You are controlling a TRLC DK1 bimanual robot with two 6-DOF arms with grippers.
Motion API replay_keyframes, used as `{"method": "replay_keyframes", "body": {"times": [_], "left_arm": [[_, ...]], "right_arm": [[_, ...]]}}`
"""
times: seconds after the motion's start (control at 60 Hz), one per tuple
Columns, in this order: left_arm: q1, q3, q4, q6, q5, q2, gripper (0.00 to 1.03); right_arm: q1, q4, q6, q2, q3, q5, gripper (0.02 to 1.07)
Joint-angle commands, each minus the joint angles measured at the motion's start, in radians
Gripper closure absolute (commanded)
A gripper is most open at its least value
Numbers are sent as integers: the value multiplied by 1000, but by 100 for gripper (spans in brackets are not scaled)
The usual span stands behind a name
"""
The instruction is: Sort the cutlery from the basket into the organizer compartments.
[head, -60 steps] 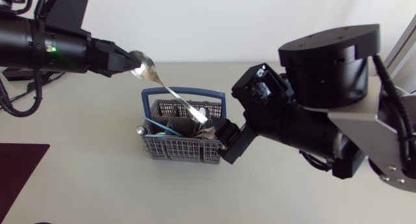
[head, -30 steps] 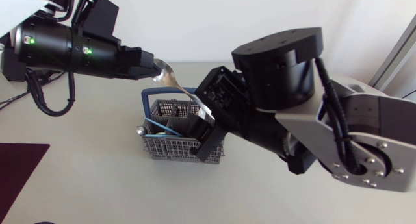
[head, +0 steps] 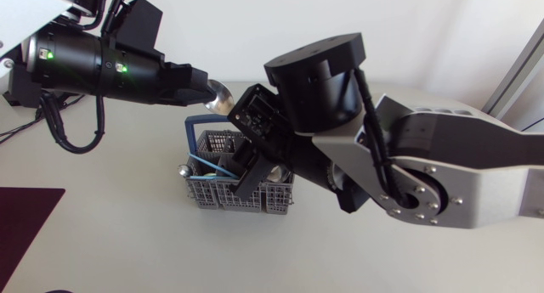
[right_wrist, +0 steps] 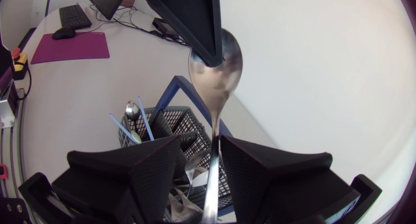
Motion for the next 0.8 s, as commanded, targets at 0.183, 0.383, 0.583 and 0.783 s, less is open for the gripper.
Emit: {"method": "replay_keyframes", "body": {"times": [0.183, 0.383, 0.583, 0.783], "left_arm": [[-11, 12, 13, -22, 3, 15, 100], [-14, 8, 15, -24, 5, 11, 100], [-14, 17, 19, -25, 5, -2, 81], [35, 80, 96, -54, 6, -38, 37]], "right_arm": [[-3, 14, -35, 38, 46, 16, 80], [-8, 8, -36, 41, 39, 14, 93], [-9, -20, -28, 24, 18, 4, 94], [-11, -54, -12, -15, -3, -2, 94]]}}
